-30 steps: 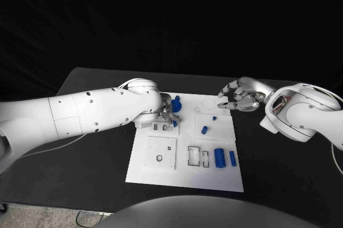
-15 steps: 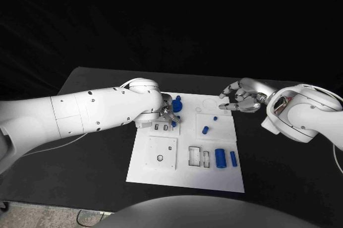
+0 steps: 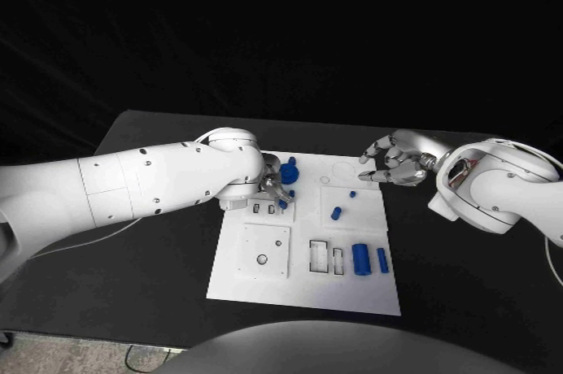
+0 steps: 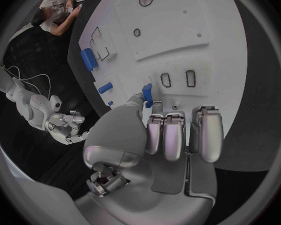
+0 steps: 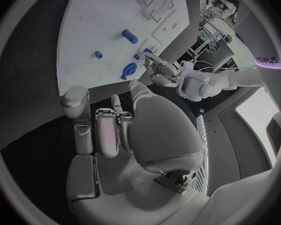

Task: Assemble the parts on the task board

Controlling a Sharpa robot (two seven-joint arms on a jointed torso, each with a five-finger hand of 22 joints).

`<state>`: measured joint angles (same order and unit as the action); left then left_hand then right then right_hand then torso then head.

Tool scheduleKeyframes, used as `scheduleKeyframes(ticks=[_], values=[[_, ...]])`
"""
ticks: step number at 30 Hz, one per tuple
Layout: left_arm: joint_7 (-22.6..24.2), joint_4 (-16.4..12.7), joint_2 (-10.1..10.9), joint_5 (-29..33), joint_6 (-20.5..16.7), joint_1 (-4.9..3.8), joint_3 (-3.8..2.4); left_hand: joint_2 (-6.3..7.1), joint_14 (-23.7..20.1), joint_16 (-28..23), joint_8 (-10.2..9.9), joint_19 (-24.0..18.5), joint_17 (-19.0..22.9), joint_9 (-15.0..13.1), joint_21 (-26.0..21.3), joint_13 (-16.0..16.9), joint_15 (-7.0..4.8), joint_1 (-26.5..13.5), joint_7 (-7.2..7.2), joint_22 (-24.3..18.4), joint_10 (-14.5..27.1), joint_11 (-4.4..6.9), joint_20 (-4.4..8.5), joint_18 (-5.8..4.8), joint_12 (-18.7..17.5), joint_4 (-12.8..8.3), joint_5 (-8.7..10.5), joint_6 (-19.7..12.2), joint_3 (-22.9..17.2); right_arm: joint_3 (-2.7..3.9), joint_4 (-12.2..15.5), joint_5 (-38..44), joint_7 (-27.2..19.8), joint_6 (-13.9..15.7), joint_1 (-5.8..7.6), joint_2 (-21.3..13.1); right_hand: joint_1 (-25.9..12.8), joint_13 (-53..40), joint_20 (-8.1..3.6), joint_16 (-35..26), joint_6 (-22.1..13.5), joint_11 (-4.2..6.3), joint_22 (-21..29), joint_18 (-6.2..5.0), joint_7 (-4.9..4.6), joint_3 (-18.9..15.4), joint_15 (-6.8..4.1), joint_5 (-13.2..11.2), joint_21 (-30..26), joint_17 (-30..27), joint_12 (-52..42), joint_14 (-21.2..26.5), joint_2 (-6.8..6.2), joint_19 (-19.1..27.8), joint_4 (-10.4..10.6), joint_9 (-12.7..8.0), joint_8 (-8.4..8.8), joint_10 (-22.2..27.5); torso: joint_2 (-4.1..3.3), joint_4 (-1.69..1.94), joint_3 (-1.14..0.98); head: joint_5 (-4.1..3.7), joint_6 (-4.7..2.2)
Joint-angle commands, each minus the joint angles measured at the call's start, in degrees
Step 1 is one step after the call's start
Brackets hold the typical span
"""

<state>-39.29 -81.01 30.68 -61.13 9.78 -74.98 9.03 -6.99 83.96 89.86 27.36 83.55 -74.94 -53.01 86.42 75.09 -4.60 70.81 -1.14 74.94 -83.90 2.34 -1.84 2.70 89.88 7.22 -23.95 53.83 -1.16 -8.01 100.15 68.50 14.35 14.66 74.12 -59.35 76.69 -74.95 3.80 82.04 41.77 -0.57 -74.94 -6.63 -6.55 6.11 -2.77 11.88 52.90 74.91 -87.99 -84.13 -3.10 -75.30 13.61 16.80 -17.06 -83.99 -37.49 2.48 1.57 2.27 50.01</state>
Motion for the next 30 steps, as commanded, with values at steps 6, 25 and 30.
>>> scheduleKeyframes(ticks=[6,25,30], values=[[0.4,-1.5,2.1,0.7,-0.2,0.13,0.12,2.32,6.0,0.1,-1.5,-0.2,-15.1,-1.3,-0.4,14.9,-0.29,-1.7,0.07,7.4,-6.1,0.20,0.20,-0.62,0.1,-0.3,-0.35,1.1,-4.4,0.00,0.0,-0.3,0.1,-0.9,-0.20,-0.1,0.1,-12.9,0.10,-0.5,0.4,-0.56,-2.9,-0.68,0.09,-0.1,0.34,0.3,-0.7,7.4,0.3,-2.4,0.44,0.4,-0.3,-0.1,-0.38,-3.1,0.00,0.01,0.04,-0.69,-0.01],[0.6,-4.6,5.6,0.6,-2.2,0.14,0.30,4.47,6.0,0.1,-3.7,-0.2,-15.1,-3.1,-0.7,14.9,-0.19,-4.5,-0.18,7.5,-6.1,0.01,0.09,-0.59,0.1,-0.5,-0.08,1.3,-10.3,0.00,-0.2,-1.4,0.3,-1.6,-0.33,-0.2,0.2,-12.6,0.12,-1.0,0.0,-0.58,-2.7,-0.77,0.05,-0.1,0.35,0.3,-1.4,6.9,0.6,-2.3,0.59,0.6,-0.4,-0.4,-0.24,-2.7,0.03,0.13,0.02,0.06,-0.01],[0.5,-4.6,5.6,0.3,-2.5,0.16,0.51,4.69,6.0,0.1,-4.5,-0.2,-15.1,-3.1,-0.7,14.9,-0.08,-5.0,-0.35,7.5,-6.1,-0.12,0.03,-0.58,0.1,-0.4,0.35,1.1,-11.1,0.00,-0.2,-1.6,0.3,-1.8,-0.34,-0.3,0.2,-12.6,0.12,-1.0,0.0,-0.58,-2.7,-0.77,0.05,-0.1,0.35,0.3,-1.4,6.9,0.6,-2.3,0.59,0.6,-0.4,-0.4,-0.24,-2.7,0.05,0.04,0.00,0.23,-0.01]])
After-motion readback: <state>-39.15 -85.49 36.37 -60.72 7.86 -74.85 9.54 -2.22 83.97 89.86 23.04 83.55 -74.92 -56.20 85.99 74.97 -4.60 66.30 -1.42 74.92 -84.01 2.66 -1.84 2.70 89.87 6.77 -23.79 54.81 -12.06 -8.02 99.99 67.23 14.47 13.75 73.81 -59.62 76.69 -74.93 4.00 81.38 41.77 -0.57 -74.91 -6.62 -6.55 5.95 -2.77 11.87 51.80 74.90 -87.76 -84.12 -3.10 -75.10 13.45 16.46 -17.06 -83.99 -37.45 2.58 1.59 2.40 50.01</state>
